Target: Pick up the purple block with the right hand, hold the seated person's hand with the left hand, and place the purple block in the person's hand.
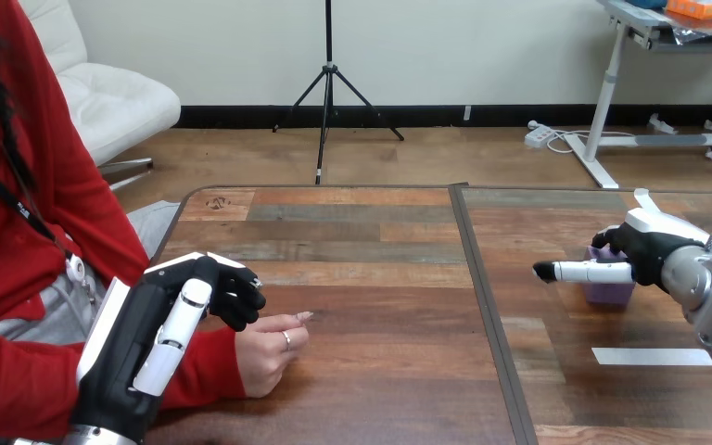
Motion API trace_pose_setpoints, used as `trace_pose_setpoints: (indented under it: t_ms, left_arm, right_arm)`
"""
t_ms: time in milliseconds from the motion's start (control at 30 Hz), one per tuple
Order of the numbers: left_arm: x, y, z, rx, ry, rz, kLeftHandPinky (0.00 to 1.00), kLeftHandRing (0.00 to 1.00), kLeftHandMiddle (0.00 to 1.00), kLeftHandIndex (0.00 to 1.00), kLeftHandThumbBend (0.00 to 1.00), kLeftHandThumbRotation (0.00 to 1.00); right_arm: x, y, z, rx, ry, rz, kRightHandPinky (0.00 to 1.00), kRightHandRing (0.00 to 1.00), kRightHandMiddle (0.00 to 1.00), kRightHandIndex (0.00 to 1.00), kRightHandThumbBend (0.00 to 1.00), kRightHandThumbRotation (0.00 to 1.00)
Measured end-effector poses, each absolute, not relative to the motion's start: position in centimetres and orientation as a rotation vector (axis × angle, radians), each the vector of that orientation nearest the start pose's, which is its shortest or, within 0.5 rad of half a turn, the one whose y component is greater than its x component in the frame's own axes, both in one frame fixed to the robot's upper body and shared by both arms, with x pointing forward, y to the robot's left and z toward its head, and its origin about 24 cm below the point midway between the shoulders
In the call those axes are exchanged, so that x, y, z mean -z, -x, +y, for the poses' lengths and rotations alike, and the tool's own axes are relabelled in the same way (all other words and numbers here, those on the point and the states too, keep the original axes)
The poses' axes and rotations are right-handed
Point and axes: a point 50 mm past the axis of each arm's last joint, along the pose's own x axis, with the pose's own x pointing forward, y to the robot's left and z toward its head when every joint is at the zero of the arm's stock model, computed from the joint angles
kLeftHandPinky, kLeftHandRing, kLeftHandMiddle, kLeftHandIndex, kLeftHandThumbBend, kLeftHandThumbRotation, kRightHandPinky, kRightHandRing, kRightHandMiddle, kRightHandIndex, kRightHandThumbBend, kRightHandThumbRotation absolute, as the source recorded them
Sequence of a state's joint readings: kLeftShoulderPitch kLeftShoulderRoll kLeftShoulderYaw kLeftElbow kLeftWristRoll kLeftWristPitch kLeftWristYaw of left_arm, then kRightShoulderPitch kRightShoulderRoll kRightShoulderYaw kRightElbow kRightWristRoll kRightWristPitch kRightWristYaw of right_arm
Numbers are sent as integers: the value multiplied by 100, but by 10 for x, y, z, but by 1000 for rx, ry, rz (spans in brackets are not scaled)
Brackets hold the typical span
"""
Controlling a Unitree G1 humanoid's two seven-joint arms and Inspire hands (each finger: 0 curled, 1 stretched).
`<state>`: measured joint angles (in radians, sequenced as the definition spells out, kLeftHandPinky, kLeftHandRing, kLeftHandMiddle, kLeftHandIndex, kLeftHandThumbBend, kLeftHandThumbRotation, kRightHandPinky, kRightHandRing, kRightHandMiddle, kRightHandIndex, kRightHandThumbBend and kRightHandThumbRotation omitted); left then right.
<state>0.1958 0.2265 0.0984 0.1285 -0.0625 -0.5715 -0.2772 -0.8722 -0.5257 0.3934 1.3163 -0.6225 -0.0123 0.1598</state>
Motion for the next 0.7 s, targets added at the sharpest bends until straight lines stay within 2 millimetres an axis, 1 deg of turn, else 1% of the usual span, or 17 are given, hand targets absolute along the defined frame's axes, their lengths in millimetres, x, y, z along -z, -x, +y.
trace_pose_setpoints:
  t_ms: [33, 100, 267, 467, 633, 700]
  left_arm:
    - [-33, -200, 211, 172, -236, -234, 44, 49, 51, 50, 44, 98]
    - [-33, -200, 211, 172, -236, -233, 44, 49, 51, 50, 44, 98]
    - [-33, -200, 211, 171, -236, -233, 45, 49, 51, 50, 44, 99]
    - [-33, -200, 211, 171, -237, -233, 44, 48, 51, 50, 43, 99]
    - [-33, -200, 211, 170, -238, -233, 44, 48, 51, 50, 43, 100]
    - [-33, -200, 211, 170, -240, -233, 44, 48, 51, 50, 42, 100]
  right_arm:
    - [-51, -361, -276, -190, 1301, 616, 87, 92, 92, 90, 100, 75]
    - [-51, -361, -276, -192, 1298, 620, 81, 89, 91, 90, 100, 70]
    - [-54, -362, -276, -187, 1297, 625, 72, 85, 88, 88, 100, 65]
    - [-58, -364, -277, -186, 1291, 634, 67, 81, 85, 87, 100, 53]
    - [-63, -366, -278, -181, 1290, 631, 65, 80, 84, 85, 100, 46]
    - [-65, -367, -279, -180, 1288, 633, 65, 79, 83, 84, 100, 42]
